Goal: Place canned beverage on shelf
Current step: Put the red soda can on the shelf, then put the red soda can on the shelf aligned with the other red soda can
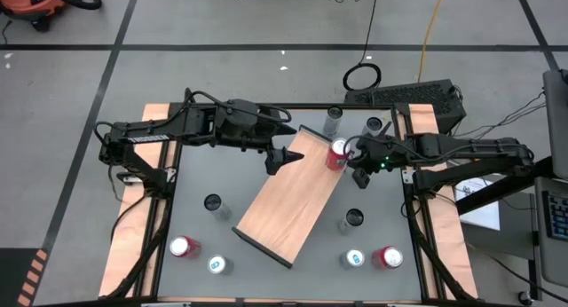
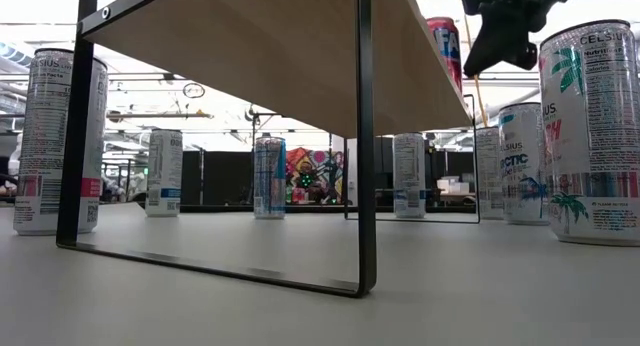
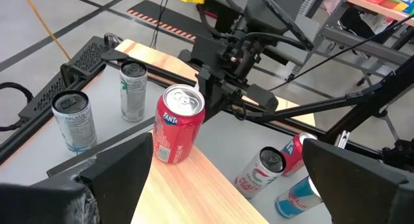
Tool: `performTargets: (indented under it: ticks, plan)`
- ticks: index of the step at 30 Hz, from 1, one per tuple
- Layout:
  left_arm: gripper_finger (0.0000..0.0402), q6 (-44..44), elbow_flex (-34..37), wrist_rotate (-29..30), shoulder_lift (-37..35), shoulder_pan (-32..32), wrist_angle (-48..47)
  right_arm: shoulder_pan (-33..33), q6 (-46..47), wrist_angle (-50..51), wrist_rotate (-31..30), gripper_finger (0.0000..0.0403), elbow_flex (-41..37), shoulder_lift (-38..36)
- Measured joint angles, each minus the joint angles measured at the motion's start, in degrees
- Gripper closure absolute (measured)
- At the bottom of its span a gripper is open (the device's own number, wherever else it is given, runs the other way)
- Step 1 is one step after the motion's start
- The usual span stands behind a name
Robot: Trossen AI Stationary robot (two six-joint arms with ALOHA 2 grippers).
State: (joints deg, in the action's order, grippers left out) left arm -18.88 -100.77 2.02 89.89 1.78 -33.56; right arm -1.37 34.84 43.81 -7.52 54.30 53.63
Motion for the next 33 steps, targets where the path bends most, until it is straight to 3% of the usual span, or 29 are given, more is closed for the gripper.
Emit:
performTargets:
  ticks: [9, 17, 26, 33]
  plan:
    - [0.0004, 0.2, 0.0, 0.0, 0.0, 0.0, -0.1, 0.0, 3.8, -0.4, 0.9, 0.0401, 0.0, -1.1]
    - [0.0004, -0.3, 0.0, -0.3, 0.0, -0.4, -0.7, 1.2, 8.6, -0.1, 12.8, 0.0401, 0.1, -2.0]
    - [0.0004, -0.3, 0.0, -0.3, 0.0, -3.0, -3.6, 12.8, 18.9, 6.3, 15.2, 0.0401, 5.8, -1.5]
    - [0.0004, -1.7, 0.0, -0.2, 0.0, -4.7, -3.5, 27.4, 27.2, 15.8, 15.8, 0.04, 14.4, 1.6]
